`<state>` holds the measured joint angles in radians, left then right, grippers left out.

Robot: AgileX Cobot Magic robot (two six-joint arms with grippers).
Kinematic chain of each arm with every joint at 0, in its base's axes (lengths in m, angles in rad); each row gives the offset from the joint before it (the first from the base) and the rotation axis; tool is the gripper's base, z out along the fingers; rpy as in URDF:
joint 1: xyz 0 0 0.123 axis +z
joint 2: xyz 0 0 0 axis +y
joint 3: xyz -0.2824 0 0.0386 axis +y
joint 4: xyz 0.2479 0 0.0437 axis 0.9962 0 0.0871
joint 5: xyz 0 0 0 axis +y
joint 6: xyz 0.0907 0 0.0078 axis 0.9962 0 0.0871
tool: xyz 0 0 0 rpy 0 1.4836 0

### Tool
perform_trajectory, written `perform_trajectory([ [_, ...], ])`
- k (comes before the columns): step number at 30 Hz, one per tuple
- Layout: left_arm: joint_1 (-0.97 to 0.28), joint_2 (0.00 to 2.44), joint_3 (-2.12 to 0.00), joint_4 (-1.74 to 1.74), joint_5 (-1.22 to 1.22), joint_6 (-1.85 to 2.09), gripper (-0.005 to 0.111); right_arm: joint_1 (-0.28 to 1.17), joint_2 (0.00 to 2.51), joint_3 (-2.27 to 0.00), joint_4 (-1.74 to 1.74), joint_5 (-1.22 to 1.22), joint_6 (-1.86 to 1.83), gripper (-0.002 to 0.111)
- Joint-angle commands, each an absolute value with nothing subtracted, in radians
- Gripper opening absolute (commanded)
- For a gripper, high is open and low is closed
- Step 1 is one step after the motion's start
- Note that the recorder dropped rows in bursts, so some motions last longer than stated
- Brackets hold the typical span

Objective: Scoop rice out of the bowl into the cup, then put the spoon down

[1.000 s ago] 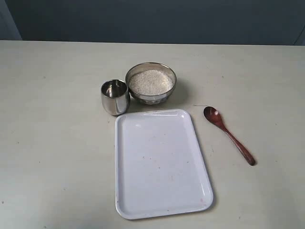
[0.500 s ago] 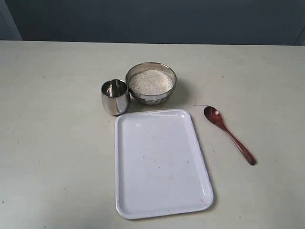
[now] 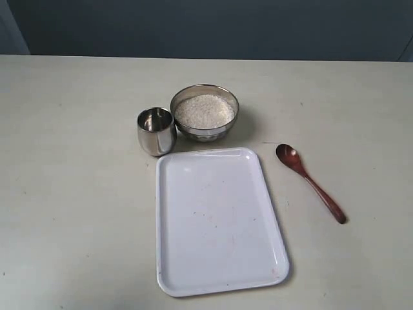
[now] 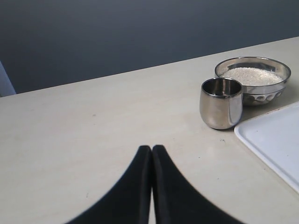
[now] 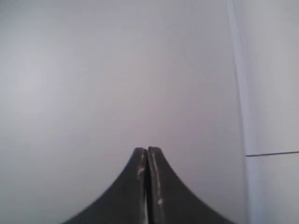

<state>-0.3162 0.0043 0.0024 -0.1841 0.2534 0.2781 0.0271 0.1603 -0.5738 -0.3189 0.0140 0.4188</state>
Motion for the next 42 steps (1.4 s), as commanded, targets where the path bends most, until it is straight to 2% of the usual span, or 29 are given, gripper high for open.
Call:
perform_trajectory([
  [1, -0.321, 0.0, 0.0, -0.182, 0.239, 0.272, 0.001, 0.03, 0.428, -0.844, -0.421, 0.447, 0.18, -0.001],
  [4, -0.321, 0.0, 0.0, -0.182, 0.239, 0.272, 0.001, 0.041, 0.619, -0.994, -0.106, 0.682, -0.356, -0.001],
  [6, -0.321, 0.0, 0.0, -0.182, 0.239, 0.272, 0.001, 0.103, 0.734, -1.032, 0.032, 0.741, -0.502, -0.001],
  [12, -0.321, 0.0, 0.0, -0.182, 0.239, 0.272, 0.001, 0.25, 1.059, -1.041, 0.088, 0.951, -0.407, -0.001],
  [18, -0.321, 0.0, 0.0, -0.182, 0.239, 0.272, 0.001, 0.356, 1.36, -1.041, 0.028, 1.086, -0.128, -0.001],
  [24, -0.321, 0.0, 0.0, -0.182, 0.239, 0.272, 0.001, 0.399, 1.635, -1.041, 0.058, 1.076, -0.128, -0.001],
  [29, -0.321, 0.0, 0.0, -0.182, 0.239, 0.272, 0.001, 0.397, 1.768, -1.041, 0.073, 1.043, -0.126, -0.001],
  [42, -0.321, 0.0, 0.0, -0.182, 0.239, 0.272, 0.001, 0.397, 1.81, -1.041, -0.011, 0.941, -0.2, -0.001],
])
